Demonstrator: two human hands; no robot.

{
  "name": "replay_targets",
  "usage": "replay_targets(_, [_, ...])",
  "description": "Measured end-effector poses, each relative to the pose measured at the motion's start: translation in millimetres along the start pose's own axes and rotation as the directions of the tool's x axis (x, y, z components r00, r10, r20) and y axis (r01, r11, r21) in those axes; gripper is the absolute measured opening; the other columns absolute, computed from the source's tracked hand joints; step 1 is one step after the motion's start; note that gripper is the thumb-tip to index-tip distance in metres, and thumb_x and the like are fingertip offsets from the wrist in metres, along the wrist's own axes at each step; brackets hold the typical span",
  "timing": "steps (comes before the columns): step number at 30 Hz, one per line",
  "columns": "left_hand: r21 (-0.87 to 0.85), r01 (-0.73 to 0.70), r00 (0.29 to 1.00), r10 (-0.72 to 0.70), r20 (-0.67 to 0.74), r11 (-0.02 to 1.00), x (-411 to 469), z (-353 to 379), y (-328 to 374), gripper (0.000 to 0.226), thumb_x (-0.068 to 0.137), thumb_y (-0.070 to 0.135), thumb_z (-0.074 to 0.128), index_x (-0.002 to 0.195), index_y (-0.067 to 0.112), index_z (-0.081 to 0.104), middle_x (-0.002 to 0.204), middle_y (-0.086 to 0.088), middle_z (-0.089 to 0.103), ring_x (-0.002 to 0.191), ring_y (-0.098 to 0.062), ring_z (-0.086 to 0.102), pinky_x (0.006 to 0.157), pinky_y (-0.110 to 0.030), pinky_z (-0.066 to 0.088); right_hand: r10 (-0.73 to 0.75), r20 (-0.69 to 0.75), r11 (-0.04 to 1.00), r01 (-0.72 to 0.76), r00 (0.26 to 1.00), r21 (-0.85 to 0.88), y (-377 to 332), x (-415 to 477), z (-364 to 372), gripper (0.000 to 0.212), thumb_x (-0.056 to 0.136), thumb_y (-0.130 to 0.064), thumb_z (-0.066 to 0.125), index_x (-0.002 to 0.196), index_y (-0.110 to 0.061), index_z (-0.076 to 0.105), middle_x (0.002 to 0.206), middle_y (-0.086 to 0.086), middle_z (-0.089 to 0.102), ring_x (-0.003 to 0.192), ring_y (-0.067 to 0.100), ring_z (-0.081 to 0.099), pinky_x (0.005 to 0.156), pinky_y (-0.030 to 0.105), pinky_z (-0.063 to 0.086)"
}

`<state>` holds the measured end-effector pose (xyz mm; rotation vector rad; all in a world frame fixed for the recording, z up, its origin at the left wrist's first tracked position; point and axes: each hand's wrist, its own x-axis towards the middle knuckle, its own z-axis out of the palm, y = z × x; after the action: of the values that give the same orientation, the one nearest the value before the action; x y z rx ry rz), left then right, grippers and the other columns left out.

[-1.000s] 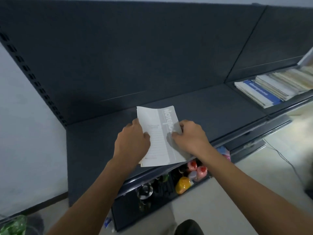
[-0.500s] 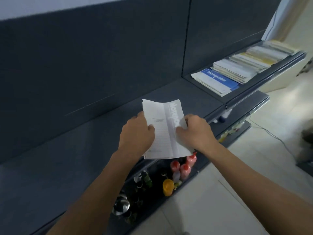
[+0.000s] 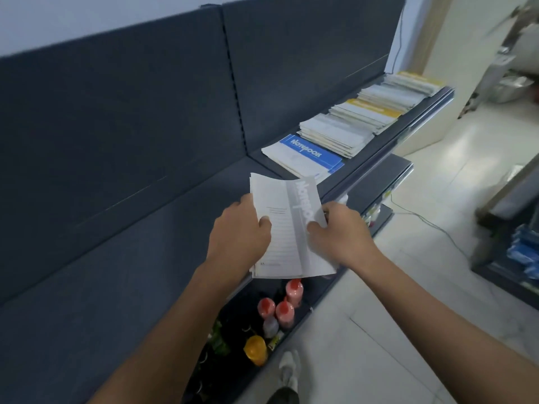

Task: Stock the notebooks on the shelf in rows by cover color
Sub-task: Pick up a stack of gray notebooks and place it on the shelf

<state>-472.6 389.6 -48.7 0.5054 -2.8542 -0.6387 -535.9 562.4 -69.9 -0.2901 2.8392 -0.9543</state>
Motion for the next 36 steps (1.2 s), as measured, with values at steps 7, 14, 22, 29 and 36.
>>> replay_targets(7, [-0.052,-0.046,0.995,0.051,0.090,0.998,69.5,34.5,52.3,0.034,0.097,0.037,0.052,0.128,0.022,0.050,0.116,0.002,0.062,0.099,-0.022,0.061,0.077,-0.038,0.053,0.067,-0.050,0.997,-0.068,0.997,-0.035,34.2,53.3,-39.2,0.020,0.090,-0.028,0.054,0.084,-0.009,0.057,0.078,0.003,0.064,0.070,0.019,0.058,0.053,0.029,0.039])
replay_targets(14, [-0.076,-0.129,0.983,0.138,0.120,0.989,142.8,72.2,96.4,0.028,0.098,0.036,0.049,0.119,0.017,0.049,0.109,-0.002,0.061,0.096,-0.022,0.057,0.073,-0.035,0.045,0.151,-0.088,0.988,-0.154,0.985,-0.022,67.6,115.9,-66.7,0.021,0.086,-0.027,0.051,0.079,-0.010,0.060,0.072,0.001,0.066,0.067,0.019,0.060,0.052,0.029,0.038])
replay_targets(22, [-0.056,-0.183,0.967,0.190,0.171,0.982,191.5,104.5,137.8,0.031,0.099,0.037,0.049,0.123,0.017,0.049,0.113,-0.002,0.061,0.093,-0.019,0.053,0.074,-0.035,0.042,0.218,-0.109,0.976,-0.217,0.970,0.016,109.6,165.2,-86.9,0.023,0.085,-0.033,0.052,0.077,-0.013,0.056,0.074,-0.002,0.063,0.067,0.019,0.057,0.051,0.029,0.034])
replay_targets(29, [-0.044,-0.140,0.970,0.146,0.197,0.989,214.1,133.0,191.5,0.035,0.099,0.038,0.048,0.126,0.017,0.047,0.118,-0.004,0.061,0.103,-0.025,0.058,0.082,-0.041,0.050,0.219,-0.066,0.975,-0.217,0.973,0.040,155.9,204.4,-118.8,0.023,0.085,-0.036,0.053,0.078,-0.015,0.054,0.076,-0.003,0.063,0.068,0.016,0.056,0.051,0.028,0.036])
replay_targets(36, [0.002,-0.035,0.992,0.034,0.124,0.999,229.5,163.1,260.8,0.042,0.099,0.040,0.049,0.134,0.017,0.044,0.125,-0.004,0.061,0.109,-0.027,0.058,0.078,-0.038,0.047,0.100,-0.011,0.995,-0.099,0.995,0.029,207.5,244.4,-170.6,0.017,0.096,-0.031,0.054,0.098,-0.014,0.054,0.086,-0.002,0.060,0.072,0.015,0.055,0.054,0.030,0.036])
